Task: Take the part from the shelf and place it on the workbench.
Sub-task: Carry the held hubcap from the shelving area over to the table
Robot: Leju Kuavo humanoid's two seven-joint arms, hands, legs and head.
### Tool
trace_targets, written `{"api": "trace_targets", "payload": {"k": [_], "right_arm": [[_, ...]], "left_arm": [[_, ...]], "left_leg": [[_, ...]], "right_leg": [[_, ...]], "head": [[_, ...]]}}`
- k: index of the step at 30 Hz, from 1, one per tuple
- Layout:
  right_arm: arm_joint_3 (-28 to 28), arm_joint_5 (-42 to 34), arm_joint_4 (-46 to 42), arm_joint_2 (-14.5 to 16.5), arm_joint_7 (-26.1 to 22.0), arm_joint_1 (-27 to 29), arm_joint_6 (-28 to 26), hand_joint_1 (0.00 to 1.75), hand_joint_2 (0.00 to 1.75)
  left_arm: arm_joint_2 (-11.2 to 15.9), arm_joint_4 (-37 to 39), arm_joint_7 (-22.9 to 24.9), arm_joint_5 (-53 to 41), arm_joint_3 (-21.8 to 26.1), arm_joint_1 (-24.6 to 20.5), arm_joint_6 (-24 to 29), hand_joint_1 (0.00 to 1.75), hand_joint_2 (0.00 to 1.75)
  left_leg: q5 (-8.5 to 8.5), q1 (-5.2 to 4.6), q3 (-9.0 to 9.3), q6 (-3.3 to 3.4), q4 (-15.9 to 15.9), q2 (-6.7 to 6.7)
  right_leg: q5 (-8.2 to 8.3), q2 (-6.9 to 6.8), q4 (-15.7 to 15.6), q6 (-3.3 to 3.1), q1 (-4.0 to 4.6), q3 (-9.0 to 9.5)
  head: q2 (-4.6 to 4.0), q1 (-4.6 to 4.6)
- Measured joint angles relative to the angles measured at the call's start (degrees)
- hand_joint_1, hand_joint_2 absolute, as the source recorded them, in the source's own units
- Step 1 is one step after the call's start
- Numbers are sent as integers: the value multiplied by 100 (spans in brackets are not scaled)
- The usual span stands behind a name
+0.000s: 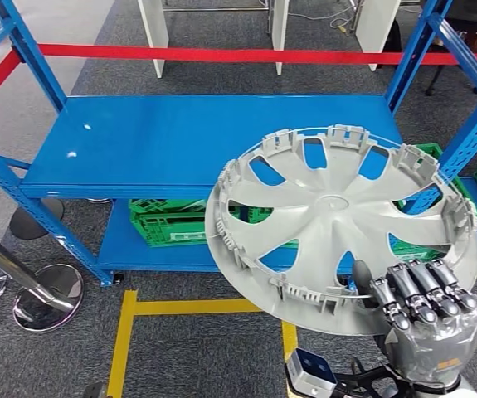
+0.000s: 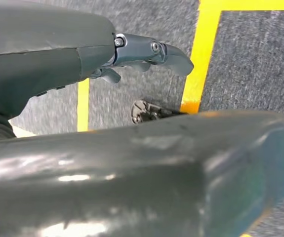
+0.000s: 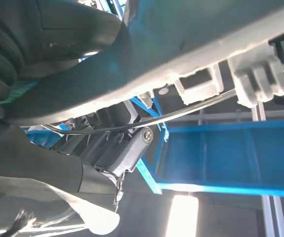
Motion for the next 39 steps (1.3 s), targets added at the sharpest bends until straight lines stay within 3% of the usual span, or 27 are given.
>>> {"api": "trace_targets", "payload": {"k": [2,3,5,7,8,9,10,11,12,14,15,16,18,20,22,23,24,25,26,28,30,33,34,35,37,38,39], "right_arm": [[-30,0,-74,-4,-5,60,0,175,175],[-54,0,-110,-5,-8,99,0,175,175],[-102,0,-162,-10,-11,162,0,175,175],[-130,0,-191,-16,-13,192,0,175,175],[-143,0,-204,-17,-14,206,0,175,175],[-158,0,-225,-19,-14,229,0,175,175],[-179,0,-254,-19,-15,264,0,175,175],[-203,0,-293,-19,-15,308,0,175,175],[-227,0,-337,-19,-16,352,0,175,175],[-265,0,-435,-17,-18,446,0,175,175],[-282,0,-489,-15,-21,506,0,175,175],[-302,0,-542,-13,-25,577,0,175,175],[-357,0,-628,1,-47,713,2,175,175],[-412,0,-709,44,-69,848,4,175,175],[-453,0,-797,97,-65,965,4,175,175],[-471,0,-833,116,-56,1001,4,175,175],[-486,0,-863,129,-48,1028,4,175,175],[-502,0,-891,142,-38,1053,4,175,175],[-515,0,-915,152,-26,1071,4,175,175],[-529,0,-942,163,14,1082,4,175,175],[-533,0,-946,164,73,1049,4,175,175],[-534,0,-945,163,163,968,5,175,175],[-534,0,-944,163,188,949,5,175,175],[-534,0,-940,162,209,929,7,175,175],[-533,0,-926,161,252,889,8,175,175],[-532,0,-913,160,269,873,9,175,175],[-532,0,-899,159,280,859,9,175,175]], "left_arm": [[-8,0,50,-144,-87,-39,-22,0,0],[-11,0,71,-198,-131,-56,-34,0,0],[-14,-1,91,-253,-206,-84,-52,0,0],[-11,-2,94,-276,-258,-107,-60,0,0],[-15,-2,96,-292,-280,-118,-62,0,0],[-20,-2,104,-319,-307,-128,-63,0,0],[-27,-2,118,-357,-338,-138,-64,0,0],[-35,-2,140,-405,-375,-146,-63,0,0],[-42,-2,167,-460,-414,-153,-62,0,0],[-55,-2,214,-579,-498,-167,-55,0,0],[-63,-2,239,-640,-545,-180,-48,0,0],[-69,-2,262,-698,-593,-192,-38,0,0],[-82,-2,319,-812,-683,-215,-10,0,0],[-110,-2,366,-923,-782,-224,13,0,0],[-159,-2,386,-992,-877,-238,20,0,0],[-187,-2,382,-1006,-915,-250,20,0,0],[-214,-2,373,-1013,-945,-264,21,0,0],[-241,-3,360,-1016,-974,-278,22,0,0],[-263,-3,344,-1017,-999,-293,25,0,0],[-287,-9,311,-1009,-1033,-330,41,0,0],[-291,-16,281,-970,-1045,-372,62,0,0],[-294,-18,246,-905,-1045,-408,68,0,0],[-291,-20,239,-897,-1045,-412,65,0,0],[-287,-22,233,-892,-1045,-414,69,0,0],[-276,-26,228,-889,-1045,-413,87,0,0],[-276,-26,228,-886,-1045,-408,97,0,0],[-275,-26,228,-883,-1045,-399,101,0,0]], "left_leg": [[68,-10,-73,70,-98,9],[122,-5,-131,116,-132,17],[258,8,-275,198,-163,36],[387,-9,-445,231,-148,43],[451,-18,-535,233,-136,47],[512,-24,-630,231,-116,49],[571,-27,-731,224,-88,51],[625,-27,-826,212,-53,49],[671,-32,-913,193,-10,45],[752,-42,-1035,138,86,38],[799,-42,-1074,107,113,37],[853,-42,-1102,75,126,35],[809,-24,-1157,6,163,33],[329,3,-1226,-65,497,31],[-249,33,-1285,-116,1166,31],[-362,45,-1285,-128,1476,31],[-328,53,-1235,-131,1663,31],[-182,57,-1118,-122,1680,30],[-4,56,-924,-98,1508,29],[115,40,-393,-16,770,24],[10,-1,-51,54,168,20],[81,-25,-65,142,-108,28],[144,-14,-113,185,-174,36],[212,-1,-174,219,-230,43],[360,-9,-345,258,-228,52],[430,-13,-434,254,-221,54],[499,-12,-530,245,-207,57]], "right_leg": [[58,3,2,69,-17,-71],[-31,21,56,98,-22,-134],[-521,68,455,133,-31,-290],[-1026,87,1129,157,-34,-410],[-1080,89,1396,166,-34,-411],[-981,90,1524,172,-34,-356],[-783,91,1486,174,-34,-223],[-589,90,1268,173,-34,-2],[-513,90,896,167,-32,299],[-656,97,78,130,-22,859],[-765,102,-162,99,-9,992],[-800,106,-260,61,-1,1010],[-720,91,-242,-29,-5,892],[-598,67,-238,-107,-15,768],[-483,49,-217,-143,5,641],[-425,41,-196,-150,15,568],[-367,36,-164,-151,26,482],[-314,34,-123,-147,34,386],[-265,35,-78,-141,42,281],[-179,34,-5,-116,54,119],[-77,24,17,-57,44,28],[2,28,20,45,12,-97],[-133,44,103,69,9,-168],[-369,63,285,91,4,-249],[-913,87,912,129,-15,-396],[-1039,89,1239,151,-25,-430],[-1007,89,1459,175,-36,-414]], "head": [[0,-1],[0,4],[1,25],[1,46],[0,53],[0,55],[0,59],[0,61],[1,62],[1,64],[2,64],[1,66],[1,66],[0,59],[0,55],[0,55],[0,54],[0,54],[0,53],[0,57],[0,60],[1,56],[1,62],[1,72],[2,96],[2,104],[2,109]]}}
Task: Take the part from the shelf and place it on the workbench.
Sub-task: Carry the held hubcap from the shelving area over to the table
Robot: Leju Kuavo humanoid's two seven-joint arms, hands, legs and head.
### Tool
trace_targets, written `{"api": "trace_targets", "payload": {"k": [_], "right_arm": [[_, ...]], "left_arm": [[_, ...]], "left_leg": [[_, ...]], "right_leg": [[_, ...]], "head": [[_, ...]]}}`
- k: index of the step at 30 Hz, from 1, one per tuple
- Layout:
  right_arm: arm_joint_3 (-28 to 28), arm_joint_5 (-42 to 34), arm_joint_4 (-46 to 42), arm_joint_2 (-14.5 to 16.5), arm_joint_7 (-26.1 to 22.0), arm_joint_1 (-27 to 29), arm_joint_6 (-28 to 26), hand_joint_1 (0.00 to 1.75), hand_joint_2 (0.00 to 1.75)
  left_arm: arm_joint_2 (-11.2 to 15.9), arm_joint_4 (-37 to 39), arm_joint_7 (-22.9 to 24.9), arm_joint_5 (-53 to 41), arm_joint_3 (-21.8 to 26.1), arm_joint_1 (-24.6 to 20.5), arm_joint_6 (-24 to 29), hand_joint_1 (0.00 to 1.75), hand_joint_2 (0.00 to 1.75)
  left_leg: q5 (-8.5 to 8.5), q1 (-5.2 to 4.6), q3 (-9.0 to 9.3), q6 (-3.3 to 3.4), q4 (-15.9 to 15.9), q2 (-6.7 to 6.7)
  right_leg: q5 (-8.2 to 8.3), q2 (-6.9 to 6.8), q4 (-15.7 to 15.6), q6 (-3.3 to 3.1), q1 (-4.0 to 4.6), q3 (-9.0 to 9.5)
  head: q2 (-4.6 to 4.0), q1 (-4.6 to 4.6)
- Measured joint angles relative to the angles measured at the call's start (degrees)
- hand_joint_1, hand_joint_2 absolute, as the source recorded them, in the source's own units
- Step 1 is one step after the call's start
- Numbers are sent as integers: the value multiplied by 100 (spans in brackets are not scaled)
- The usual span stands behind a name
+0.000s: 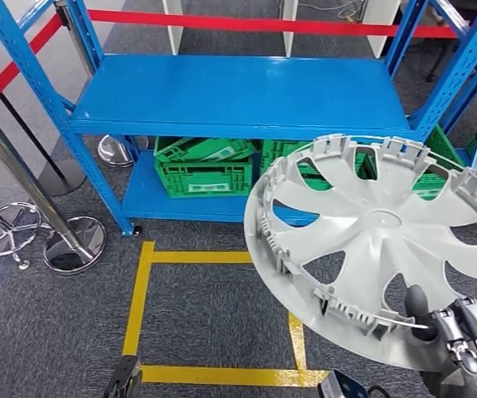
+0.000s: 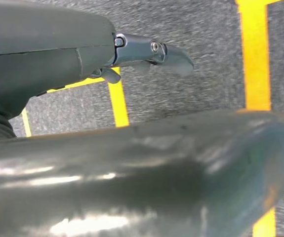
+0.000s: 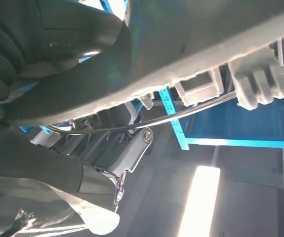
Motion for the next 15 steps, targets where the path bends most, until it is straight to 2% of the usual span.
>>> {"api": "trace_targets", "payload": {"k": [1,2,3,4,5,6,7,8,9,10,11,13,14,15], "right_arm": [[0,0,15,-1,5,-15,0,175,175],[0,0,30,-1,7,-32,0,175,175],[0,0,43,-1,7,-50,0,175,175],[1,0,54,-1,7,-68,0,175,175],[2,0,62,-2,8,-85,0,175,175],[3,0,70,-2,10,-97,0,175,175],[4,0,80,-3,13,-107,1,175,175],[4,0,91,-3,17,-113,1,175,175],[5,0,107,-3,20,-128,3,175,175],[8,0,122,-3,23,-147,6,175,175],[11,0,139,-3,24,-166,9,175,175],[19,1,176,-3,23,-196,14,175,175],[22,2,196,-3,23,-209,16,175,175],[27,2,215,-3,22,-223,16,175,175]], "left_arm": [[0,0,0,2,0,12,2,0,0],[0,0,0,3,0,25,3,0,0],[3,-1,1,3,0,38,5,0,0],[7,-2,1,2,0,50,10,0,0],[11,-3,1,2,0,61,15,0,0],[16,-4,1,1,0,71,22,0,0],[22,-4,1,-4,0,83,30,0,0],[31,-4,1,-13,0,99,36,0,0],[39,-4,1,-27,0,114,41,0,0],[46,-4,4,-45,0,132,45,0,0],[50,-4,9,-71,-3,146,46,0,0],[50,-4,20,-126,-19,156,48,0,0],[50,-4,23,-151,-29,155,48,0,0],[50,-4,26,-167,-38,155,48,0,0]], "left_leg": [[65,6,-103,-17,23,3],[125,17,-212,-41,58,6],[177,26,-316,-71,111,5],[217,26,-412,-101,180,1],[256,22,-490,-134,246,-4],[300,15,-540,-165,296,-7],[350,11,-576,-192,320,-9],[403,14,-599,-221,322,-9],[386,24,-625,-250,336,-11],[261,33,-656,-279,409,-14],[21,43,-698,-308,585,-15],[-611,55,-791,-349,1239,-17],[-810,58,-818,-358,1600,-17],[-864,59,-805,-356,1858,-17]], "right_leg": [[154,-1,67,23,-13,82],[362,-1,-59,47,-31,252],[506,-1,-362,74,-56,517],[526,3,-786,98,-74,844],[443,10,-1195,88,-84,1128],[333,17,-1486,67,-84,1305],[258,23,-1632,27,-68,1371],[253,22,-1649,-33,-61,1323],[301,13,-1624,-81,-61,1252],[354,3,-1614,-134,-62,1195],[416,-9,-1614,-177,-67,1128],[542,-28,-1602,-225,-52,1013],[608,-36,-1590,-233,-40,942],[672,-43,-1571,-240,-27,863]], "head": [[0,3],[0,3],[0,6],[0,10],[0,10],[-1,12],[-1,10],[-2,8],[-2,9],[-2,1],[-2,-13],[-2,-37],[-2,-42],[-2,-42]]}}
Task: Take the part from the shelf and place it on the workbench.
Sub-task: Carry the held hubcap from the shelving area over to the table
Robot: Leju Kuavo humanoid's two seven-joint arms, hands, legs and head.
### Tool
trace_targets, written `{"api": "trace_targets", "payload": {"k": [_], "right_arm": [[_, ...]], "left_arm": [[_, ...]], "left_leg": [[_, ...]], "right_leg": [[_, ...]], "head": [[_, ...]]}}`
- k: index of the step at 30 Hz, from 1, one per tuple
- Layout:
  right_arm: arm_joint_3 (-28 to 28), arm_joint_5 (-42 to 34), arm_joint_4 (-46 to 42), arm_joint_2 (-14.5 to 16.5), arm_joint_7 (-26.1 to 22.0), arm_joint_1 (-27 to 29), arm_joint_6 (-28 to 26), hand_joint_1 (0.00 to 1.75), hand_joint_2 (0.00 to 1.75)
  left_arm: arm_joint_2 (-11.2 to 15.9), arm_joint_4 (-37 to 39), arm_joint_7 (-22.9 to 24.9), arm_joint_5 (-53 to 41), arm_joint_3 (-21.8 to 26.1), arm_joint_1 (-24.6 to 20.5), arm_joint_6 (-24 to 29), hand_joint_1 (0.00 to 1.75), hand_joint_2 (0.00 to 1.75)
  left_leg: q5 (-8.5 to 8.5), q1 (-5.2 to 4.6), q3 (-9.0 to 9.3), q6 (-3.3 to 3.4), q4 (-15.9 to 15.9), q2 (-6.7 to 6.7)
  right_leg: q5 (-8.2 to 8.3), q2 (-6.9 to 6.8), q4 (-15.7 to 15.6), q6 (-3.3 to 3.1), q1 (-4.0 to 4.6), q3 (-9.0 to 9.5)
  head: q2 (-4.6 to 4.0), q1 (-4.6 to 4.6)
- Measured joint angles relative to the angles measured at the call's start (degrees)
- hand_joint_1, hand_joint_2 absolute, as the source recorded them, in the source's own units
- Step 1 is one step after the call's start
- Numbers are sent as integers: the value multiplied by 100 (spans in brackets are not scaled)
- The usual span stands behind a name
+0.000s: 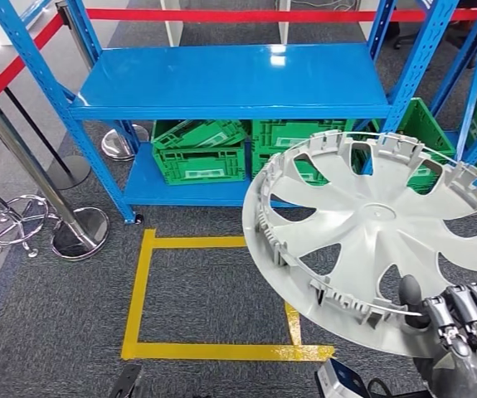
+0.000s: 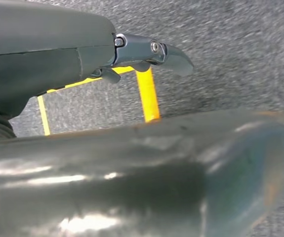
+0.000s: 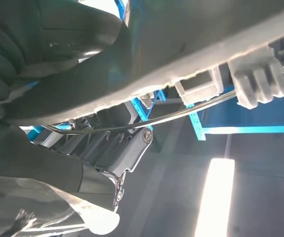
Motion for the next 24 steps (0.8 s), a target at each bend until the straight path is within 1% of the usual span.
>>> {"api": "trace_targets", "payload": {"k": [1,2,3,4,5,6,7,8,9,10,11,12,13,14,15,16,17,18,19,20,21,22,23,24], "right_arm": [[5,-1,15,0,0,-11,0,175,175],[9,-1,27,0,0,-18,-1,175,175],[12,-2,35,0,0,-22,-2,175,175],[12,-2,39,0,0,-28,-3,175,175],[13,-2,43,0,0,-38,-3,175,175],[13,-1,44,0,1,-48,-3,175,175],[14,-1,46,0,1,-60,-3,175,175],[14,-1,48,0,1,-71,-3,175,175],[14,-2,51,0,1,-80,-3,175,175],[14,-2,56,0,0,-87,-3,175,175],[14,-2,61,0,-2,-93,-3,175,175],[14,-2,69,0,-5,-99,-3,175,175],[14,-2,78,0,-9,-107,-3,175,175],[14,-2,89,0,-12,-115,-3,175,175],[13,-2,100,0,-15,-121,-3,175,175],[13,-2,110,0,-16,-126,-3,175,175],[12,-2,119,0,-17,-130,-3,175,175],[12,-2,124,0,-19,-137,-3,175,175],[13,-2,127,0,-22,-147,-3,175,175],[13,-2,127,1,-25,-157,-3,175,175],[14,-2,128,1,-27,-163,-3,175,175],[14,-2,129,1,-28,-167,-3,175,175],[14,-2,130,1,-27,-167,-3,175,175],[14,-2,132,1,-27,-168,-3,175,175]], "left_arm": [[-1,0,3,-10,-8,0,1,0,0],[-1,0,7,-20,-16,0,1,0,0],[-1,0,12,-37,-28,0,2,0,0],[-1,0,18,-56,-40,-2,3,0,0],[0,0,26,-83,-55,-2,4,0,0],[1,0,34,-107,-68,-1,5,0,0],[1,0,42,-124,-79,0,6,0,0],[0,0,50,-143,-90,5,7,0,0],[-2,0,56,-158,-102,7,8,0,0],[-1,0,63,-173,-115,7,8,0,0],[2,0,70,-187,-131,7,8,0,0],[4,0,74,-205,-148,4,6,0,0],[7,0,82,-222,-165,2,2,0,0],[6,0,86,-240,-181,0,-5,0,0],[4,0,91,-261,-198,-1,-14,0,0],[1,0,96,-277,-213,-4,-22,0,0],[-2,0,100,-290,-227,-8,-28,0,0],[-4,0,103,-301,-240,-12,-32,0,0],[-8,0,107,-305,-255,-18,-33,0,0],[-11,0,110,-308,-268,-24,-33,0,0],[-13,0,112,-308,-280,-29,-33,0,0],[-15,0,114,-309,-288,-33,-33,0,0],[-16,0,114,-309,-292,-35,-34,0,0],[-14,0,114,-309,-293,-35,-34,0,0]], "left_leg": [[75,0,79,12,82,0],[231,-1,239,34,-41,-1],[390,-5,477,68,-349,-7],[477,-18,748,106,-757,-16],[498,-32,987,140,-1162,-26],[485,-51,1146,166,-1466,-34],[466,-74,1211,186,-1637,-38],[495,-90,1205,206,-1713,-37],[544,-90,1183,229,-1772,-29],[600,-86,1152,262,-1817,-24],[651,-77,1113,299,-1858,-18],[685,-70,1069,328,-1882,-13],[721,-80,1002,351,-1849,-13],[747,-87,930,364,-1809,-5],[770,-96,854,368,-1759,1],[792,-102,773,370,-1701,7],[813,-106,686,369,-1641,11],[835,-108,601,362,-1580,11],[859,-112,520,350,-1525,11],[887,-116,455,330,-1479,10],[928,-116,408,305,-1450,9],[980,-113,377,276,-1444,10],[1037,-107,362,246,-1452,10],[1063,-100,345,216,-1457,7]], "right_leg": [[60,-3,22,-1,13,-97],[115,-3,43,1,24,-191],[163,-2,61,6,32,-271],[204,-1,75,18,45,-338],[251,-2,86,38,53,-385],[307,-3,90,64,53,-426],[368,-6,83,98,46,-463],[430,-6,63,134,32,-491],[439,-1,55,166,17,-535],[370,8,84,193,10,-597],[204,21,217,209,9,-675],[-44,33,476,217,7,-771],[-301,41,827,222,10,-865],[-498,46,1213,225,13,-935],[-577,47,1511,227,18,-963],[-524,47,1648,226,23,-921],[-377,47,1591,218,27,-794],[-207,47,1348,205,30,-581],[-145,47,988,188,37,-323],[-154,48,603,170,47,-66],[-209,49,309,155,60,115],[-276,53,134,142,77,208],[-259,57,65,128,89,231],[-202,50,49,102,78,197]], "head": [[-1,-2],[-1,-3],[0,-3],[0,-3],[0,1],[0,2],[0,3],[0,3],[0,-1],[0,4],[1,9],[1,21],[2,34],[2,45],[2,54],[2,58],[2,61],[2,61],[2,61],[2,58],[2,57],[2,56],[2,56],[2,60]]}}
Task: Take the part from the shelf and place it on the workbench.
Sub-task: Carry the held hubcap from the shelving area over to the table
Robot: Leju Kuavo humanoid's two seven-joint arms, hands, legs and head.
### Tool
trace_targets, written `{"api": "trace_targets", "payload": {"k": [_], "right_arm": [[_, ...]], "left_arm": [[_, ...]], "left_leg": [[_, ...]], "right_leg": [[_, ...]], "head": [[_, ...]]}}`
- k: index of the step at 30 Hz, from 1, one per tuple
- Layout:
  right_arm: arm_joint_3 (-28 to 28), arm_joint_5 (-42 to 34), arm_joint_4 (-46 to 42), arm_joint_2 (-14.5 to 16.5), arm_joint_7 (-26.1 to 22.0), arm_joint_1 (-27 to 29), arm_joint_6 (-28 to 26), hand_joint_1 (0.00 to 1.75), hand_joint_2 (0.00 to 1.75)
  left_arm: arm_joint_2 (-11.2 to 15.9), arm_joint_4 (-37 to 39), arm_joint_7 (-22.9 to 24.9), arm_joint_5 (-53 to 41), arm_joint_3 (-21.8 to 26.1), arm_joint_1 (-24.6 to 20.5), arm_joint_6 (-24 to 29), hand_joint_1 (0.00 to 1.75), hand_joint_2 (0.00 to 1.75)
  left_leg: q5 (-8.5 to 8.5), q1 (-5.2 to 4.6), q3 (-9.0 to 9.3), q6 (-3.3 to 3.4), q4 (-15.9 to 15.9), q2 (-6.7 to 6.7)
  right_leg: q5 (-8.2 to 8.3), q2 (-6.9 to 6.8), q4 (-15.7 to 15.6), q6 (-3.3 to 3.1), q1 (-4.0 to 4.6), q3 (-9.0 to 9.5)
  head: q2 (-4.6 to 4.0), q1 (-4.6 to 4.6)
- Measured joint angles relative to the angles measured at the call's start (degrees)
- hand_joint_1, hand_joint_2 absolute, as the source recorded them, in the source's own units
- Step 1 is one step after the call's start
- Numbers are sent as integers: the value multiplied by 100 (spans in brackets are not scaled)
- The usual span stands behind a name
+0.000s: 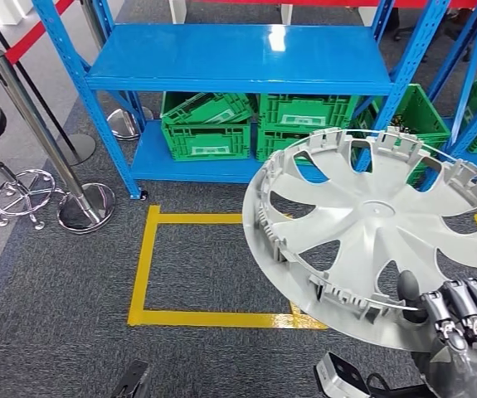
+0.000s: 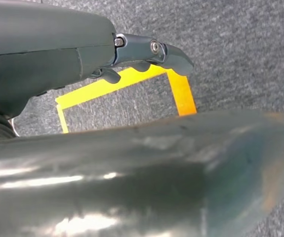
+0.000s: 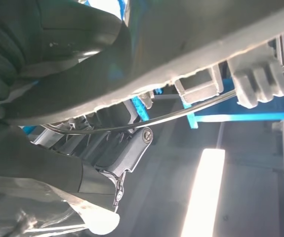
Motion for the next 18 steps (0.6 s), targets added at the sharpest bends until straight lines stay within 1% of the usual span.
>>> {"api": "trace_targets", "payload": {"k": [1,2,3,4,5,6,7,8,9,10,11,12,13,14,15,16,17,18], "right_arm": [[0,0,2,1,-1,-3,1,175,175],[1,0,3,2,-3,-9,1,175,175],[1,1,5,3,-4,-13,2,175,175],[2,1,6,3,-6,-17,2,175,175],[2,1,6,4,-6,-19,2,175,175],[2,1,6,4,-7,-19,2,175,175],[2,0,6,4,-7,-21,2,175,175],[2,0,6,4,-8,-24,2,175,175],[2,0,6,4,-8,-30,2,175,175],[2,0,6,4,-8,-37,2,175,175],[2,1,5,4,-8,-45,2,175,175],[2,1,5,4,-7,-55,1,175,175],[4,1,5,3,-4,-68,1,175,175],[8,1,5,3,1,-81,1,175,175],[15,0,9,2,7,-93,2,175,175],[25,0,14,2,14,-100,2,175,175],[35,0,19,2,21,-102,2,175,175],[44,0,24,2,25,-102,3,175,175]], "left_arm": [[2,0,0,0,-1,1,0,0,0],[4,0,2,-2,-3,3,-1,0,0],[7,0,4,-5,-6,3,-2,0,0],[6,0,6,-13,-12,2,-4,0,0],[5,0,8,-27,-20,1,-9,0,0],[4,0,9,-44,-30,0,-15,0,0],[1,0,13,-63,-42,-3,-22,0,0],[-4,0,18,-86,-56,-7,-29,0,0],[-11,0,24,-103,-70,-16,-35,0,0],[-20,-1,31,-118,-86,-29,-40,0,0],[-28,-1,35,-130,-103,-45,-44,0,0],[-37,-2,38,-139,-118,-63,-45,0,0],[-44,-2,45,-151,-133,-77,-49,0,0],[-46,-2,57,-162,-146,-87,-52,0,0],[-49,-2,78,-174,-157,-87,-55,0,0],[-46,-3,101,-182,-165,-81,-57,0,0],[-42,-3,120,-185,-172,-76,-58,0,0],[-37,-4,132,-189,-177,-72,-58,0,0]], "left_leg": [[-57,1,-20,-36,23,-6],[-225,6,-55,-73,128,-13],[-487,19,-106,-110,334,-19],[-790,38,-160,-144,638,-22],[-1042,64,-208,-171,992,-22],[-1158,87,-225,-194,1309,-21],[-1123,108,-190,-211,1508,-21],[-969,127,-93,-223,1545,-21],[-769,144,88,-228,1398,-22],[-646,157,353,-225,1079,-24],[-648,157,668,-214,637,-28],[-730,147,950,-191,201,-31],[-831,123,1140,-162,-130,-34],[-886,87,1225,-124,-321,-35],[-859,68,1209,-78,-388,-30],[-793,52,1168,-30,-404,-20],[-727,46,1118,26,-418,-7],[-658,46,1059,74,-434,6]], "right_leg": [[63,-8,-22,-35,-10,-45],[134,-20,-41,-79,-25,-99],[207,-32,-53,-118,-39,-168],[271,-34,-45,-142,-33,-252],[337,-39,-28,-155,-31,-340],[402,-42,-8,-153,-27,-442],[468,-45,16,-147,-25,-552],[530,-48,42,-137,-25,-662],[592,-48,66,-121,-25,-768],[648,-46,84,-98,-25,-855],[700,-44,97,-68,-22,-920],[756,-45,100,-34,-23,-961],[814,-48,91,2,-33,-981],[879,-54,70,40,-53,-991],[937,-56,50,77,-77,-1002],[932,-48,56,106,-101,-1031],[829,-36,148,125,-114,-1090],[632,-22,361,138,-117,-1178]], "head": [[0,-4],[0,-12],[0,-22],[0,-32],[0,-38],[0,-41],[0,-41],[-1,-42],[-1,-42],[-1,-43],[-1,-43],[0,-39],[-1,-38],[-1,-39],[-1,-37],[-1,-41],[-1,-33],[-1,-21]]}}
